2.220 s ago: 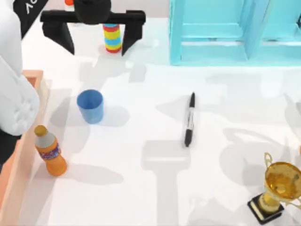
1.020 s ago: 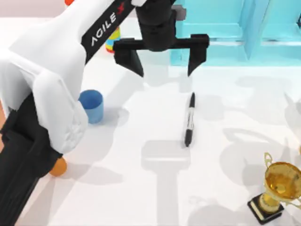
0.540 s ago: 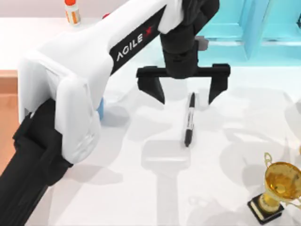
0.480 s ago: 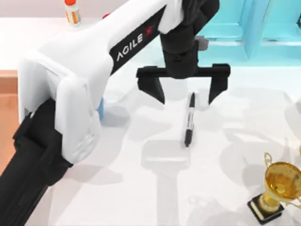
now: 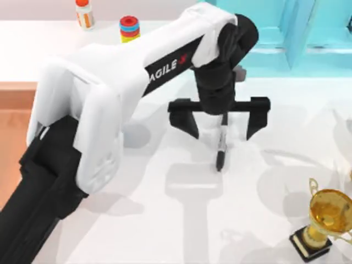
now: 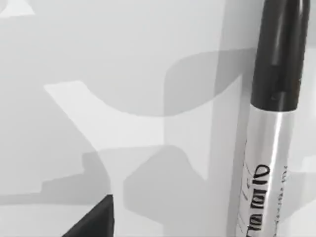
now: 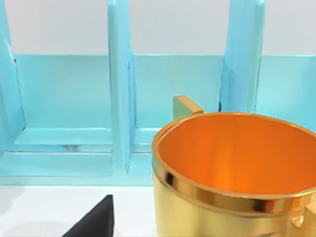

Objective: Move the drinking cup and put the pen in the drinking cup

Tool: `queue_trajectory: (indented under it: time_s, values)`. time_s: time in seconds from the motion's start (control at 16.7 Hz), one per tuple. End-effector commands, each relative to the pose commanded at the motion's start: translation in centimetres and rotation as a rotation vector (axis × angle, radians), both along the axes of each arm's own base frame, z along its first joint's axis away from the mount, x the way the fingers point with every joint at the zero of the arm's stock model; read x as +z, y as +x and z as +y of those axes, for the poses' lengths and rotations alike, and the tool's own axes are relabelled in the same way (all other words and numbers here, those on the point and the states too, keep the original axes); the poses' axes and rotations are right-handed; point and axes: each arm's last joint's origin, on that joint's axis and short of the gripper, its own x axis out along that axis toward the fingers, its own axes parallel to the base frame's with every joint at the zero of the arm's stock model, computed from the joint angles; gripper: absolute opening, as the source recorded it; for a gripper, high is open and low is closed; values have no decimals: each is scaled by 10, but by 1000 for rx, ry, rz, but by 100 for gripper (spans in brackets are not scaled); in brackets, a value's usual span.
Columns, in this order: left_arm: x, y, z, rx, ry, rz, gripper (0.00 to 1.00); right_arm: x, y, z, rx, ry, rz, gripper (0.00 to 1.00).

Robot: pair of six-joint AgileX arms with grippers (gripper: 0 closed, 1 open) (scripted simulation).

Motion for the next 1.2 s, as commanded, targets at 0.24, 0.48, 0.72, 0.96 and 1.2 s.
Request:
queue_trajectory:
  time_s: [0.24,0.48,0.72,0.96,1.2]
  values:
    - [-35,-4,-5,0,0,1,100,0,0,0,0,0,0,100]
    - [-37,-5,-5,0,1,1,100,0,0,0,0,0,0,100]
    - [-37,-5,-5,0,1,1,70,0,0,0,0,0,0,100]
    - [-37,-5,-5,0,1,1,40,0,0,0,0,0,0,100]
    - [-37,-5,-5,0,1,1,10,0,0,0,0,0,0,100]
